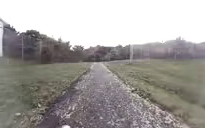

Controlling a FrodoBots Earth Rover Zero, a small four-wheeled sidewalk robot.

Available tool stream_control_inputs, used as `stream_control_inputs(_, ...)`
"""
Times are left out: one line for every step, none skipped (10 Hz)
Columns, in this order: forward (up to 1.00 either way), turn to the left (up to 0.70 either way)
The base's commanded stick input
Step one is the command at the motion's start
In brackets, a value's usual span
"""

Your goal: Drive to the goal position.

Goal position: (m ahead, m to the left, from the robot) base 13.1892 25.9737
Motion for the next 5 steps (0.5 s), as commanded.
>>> stream_control_inputs(0.70, 0.30)
stream_control_inputs(0.70, 0.33)
stream_control_inputs(0.70, 0.03)
stream_control_inputs(0.70, 0.00)
stream_control_inputs(0.70, 0.00)
